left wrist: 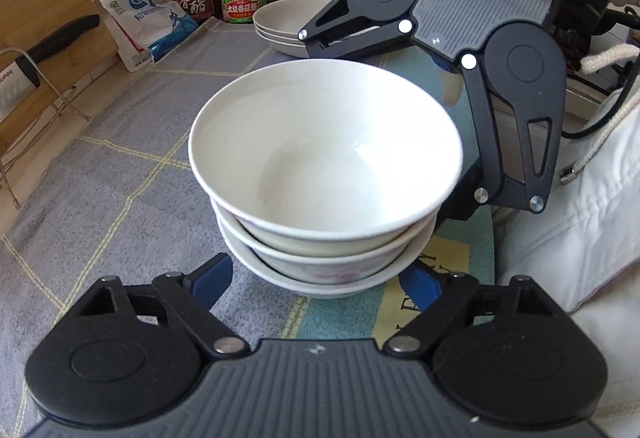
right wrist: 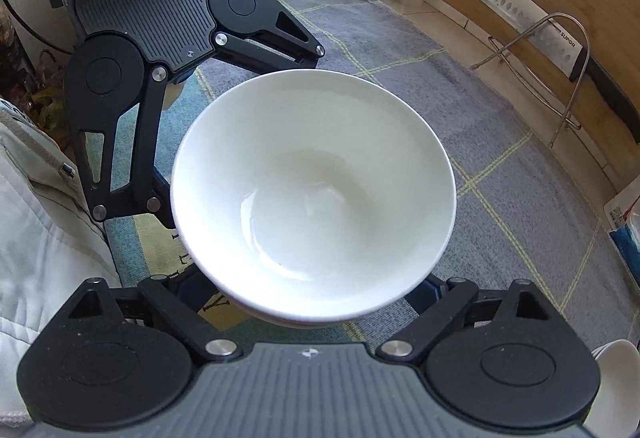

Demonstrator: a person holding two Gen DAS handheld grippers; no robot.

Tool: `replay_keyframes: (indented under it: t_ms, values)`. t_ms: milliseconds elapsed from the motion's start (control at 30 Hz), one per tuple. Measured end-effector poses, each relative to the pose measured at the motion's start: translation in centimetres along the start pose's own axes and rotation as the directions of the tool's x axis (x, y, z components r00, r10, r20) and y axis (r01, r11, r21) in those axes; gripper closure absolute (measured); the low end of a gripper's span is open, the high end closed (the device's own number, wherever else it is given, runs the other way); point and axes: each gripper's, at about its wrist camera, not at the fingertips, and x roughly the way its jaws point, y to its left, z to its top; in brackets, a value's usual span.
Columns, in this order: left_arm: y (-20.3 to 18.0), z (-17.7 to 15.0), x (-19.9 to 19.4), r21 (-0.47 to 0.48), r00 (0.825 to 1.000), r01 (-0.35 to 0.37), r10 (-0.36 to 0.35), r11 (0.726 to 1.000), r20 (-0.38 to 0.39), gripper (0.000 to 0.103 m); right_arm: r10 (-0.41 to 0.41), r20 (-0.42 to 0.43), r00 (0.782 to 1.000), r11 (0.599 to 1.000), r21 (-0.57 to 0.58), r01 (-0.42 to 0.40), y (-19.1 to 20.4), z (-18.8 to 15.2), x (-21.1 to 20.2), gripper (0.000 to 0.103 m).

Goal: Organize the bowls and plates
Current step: 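Lift the bowl stack and carry it toward the plate stack with both grippers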

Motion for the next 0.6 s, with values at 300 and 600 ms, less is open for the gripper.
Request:
replay_keyframes:
  t_ms: [300, 600]
  values:
    - [0.4, 0.6, -0.2, 0.058, 0.999, 0.041, -0.040, 0.997, -0.018, 0.017, -0.001, -0.002, 1.000, 1.000, 0.003, 0.001, 0.2, -0.1, -0.2, 0.008]
    - [0.8, 1.1, 0.2, 0.068, 0.996, 0.081, -0.079, 0.994, -0.033, 0.017, 0.027, -0.002, 1.000, 1.000, 0.012, -0.027, -0.2, -0.1, -0.3, 0.008]
